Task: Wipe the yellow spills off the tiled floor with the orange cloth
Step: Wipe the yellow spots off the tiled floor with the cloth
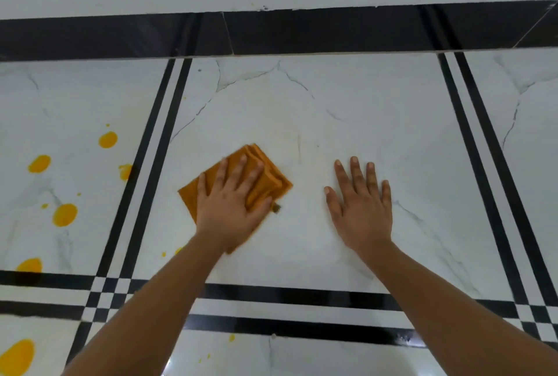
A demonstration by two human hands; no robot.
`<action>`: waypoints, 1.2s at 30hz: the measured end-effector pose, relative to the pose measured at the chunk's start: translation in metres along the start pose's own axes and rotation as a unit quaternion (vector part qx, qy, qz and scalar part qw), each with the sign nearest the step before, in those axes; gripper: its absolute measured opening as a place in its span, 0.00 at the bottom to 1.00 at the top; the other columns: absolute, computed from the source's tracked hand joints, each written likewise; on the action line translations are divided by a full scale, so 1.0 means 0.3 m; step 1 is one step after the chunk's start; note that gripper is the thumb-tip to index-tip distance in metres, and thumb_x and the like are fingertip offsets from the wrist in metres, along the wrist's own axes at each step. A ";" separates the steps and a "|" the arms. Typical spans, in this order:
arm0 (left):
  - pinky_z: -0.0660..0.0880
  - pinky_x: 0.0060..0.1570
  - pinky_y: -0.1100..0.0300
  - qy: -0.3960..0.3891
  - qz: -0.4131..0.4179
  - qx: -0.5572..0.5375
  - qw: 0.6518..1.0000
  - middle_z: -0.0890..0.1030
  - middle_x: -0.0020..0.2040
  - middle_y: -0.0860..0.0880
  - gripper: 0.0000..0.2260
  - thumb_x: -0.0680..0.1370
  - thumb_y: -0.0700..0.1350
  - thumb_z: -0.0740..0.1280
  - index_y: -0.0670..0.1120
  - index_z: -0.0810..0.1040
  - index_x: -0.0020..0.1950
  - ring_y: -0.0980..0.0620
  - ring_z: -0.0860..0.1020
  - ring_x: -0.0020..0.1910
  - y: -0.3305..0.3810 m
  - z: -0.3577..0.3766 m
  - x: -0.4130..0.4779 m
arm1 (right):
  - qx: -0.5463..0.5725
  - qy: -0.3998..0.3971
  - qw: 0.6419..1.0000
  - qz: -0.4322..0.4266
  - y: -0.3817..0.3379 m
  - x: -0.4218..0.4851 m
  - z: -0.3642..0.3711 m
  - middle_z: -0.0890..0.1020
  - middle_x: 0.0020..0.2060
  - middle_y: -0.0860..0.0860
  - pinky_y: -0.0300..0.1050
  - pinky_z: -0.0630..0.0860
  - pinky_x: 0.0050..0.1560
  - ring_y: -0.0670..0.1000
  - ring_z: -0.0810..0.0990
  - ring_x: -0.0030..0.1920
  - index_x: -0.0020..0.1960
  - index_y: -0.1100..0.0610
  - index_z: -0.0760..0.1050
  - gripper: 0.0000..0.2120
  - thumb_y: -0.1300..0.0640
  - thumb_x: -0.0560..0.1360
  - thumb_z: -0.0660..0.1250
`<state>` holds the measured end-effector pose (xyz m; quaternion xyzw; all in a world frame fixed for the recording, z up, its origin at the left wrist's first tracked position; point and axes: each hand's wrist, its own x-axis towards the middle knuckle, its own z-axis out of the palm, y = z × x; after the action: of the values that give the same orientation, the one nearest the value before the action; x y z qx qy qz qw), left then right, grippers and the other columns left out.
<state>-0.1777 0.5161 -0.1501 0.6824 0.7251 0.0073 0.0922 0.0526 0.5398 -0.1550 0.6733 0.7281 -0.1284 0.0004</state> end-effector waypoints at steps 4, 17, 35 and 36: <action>0.39 0.69 0.38 0.008 -0.135 -0.007 0.991 0.45 0.77 0.53 0.35 0.72 0.69 0.39 0.56 0.50 0.76 0.46 0.40 0.75 0.017 0.003 -0.016 | -0.016 -0.024 0.999 -0.033 -0.020 -0.020 -0.013 0.42 0.76 0.47 0.52 0.36 0.72 0.51 0.38 0.76 0.75 0.45 0.37 0.34 0.36 0.70 0.28; 0.37 0.71 0.51 0.045 -0.099 -0.101 0.989 0.50 0.77 0.54 0.38 0.72 0.71 0.48 0.54 0.42 0.76 0.54 0.44 0.75 0.006 0.035 -0.386 | 0.349 -0.170 0.921 -0.017 -0.374 -0.173 -0.093 0.77 0.55 0.51 0.41 0.72 0.50 0.52 0.76 0.55 0.65 0.55 0.70 0.23 0.44 0.74 0.65; 0.40 0.72 0.50 0.092 -0.189 -0.130 0.969 0.51 0.77 0.51 0.28 0.79 0.59 0.50 0.49 0.49 0.76 0.52 0.45 0.75 -0.169 -0.170 -0.592 | 0.313 -0.051 0.944 -0.095 -0.541 -0.262 -0.405 0.68 0.27 0.52 0.40 0.62 0.29 0.49 0.66 0.27 0.31 0.58 0.65 0.13 0.65 0.73 0.62; 0.41 0.72 0.50 0.092 -0.192 -0.127 0.969 0.52 0.77 0.50 0.28 0.79 0.60 0.49 0.49 0.50 0.76 0.52 0.45 0.75 -0.184 -0.166 -0.605 | 0.268 -0.040 0.954 -0.126 -0.558 -0.279 -0.402 0.70 0.28 0.53 0.40 0.63 0.28 0.48 0.67 0.27 0.32 0.59 0.67 0.12 0.64 0.73 0.62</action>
<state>-0.2301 0.3382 -0.0863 0.5095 0.8410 0.1444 0.1110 -0.0830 0.4702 0.0073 0.5456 0.7454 -0.3448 -0.1668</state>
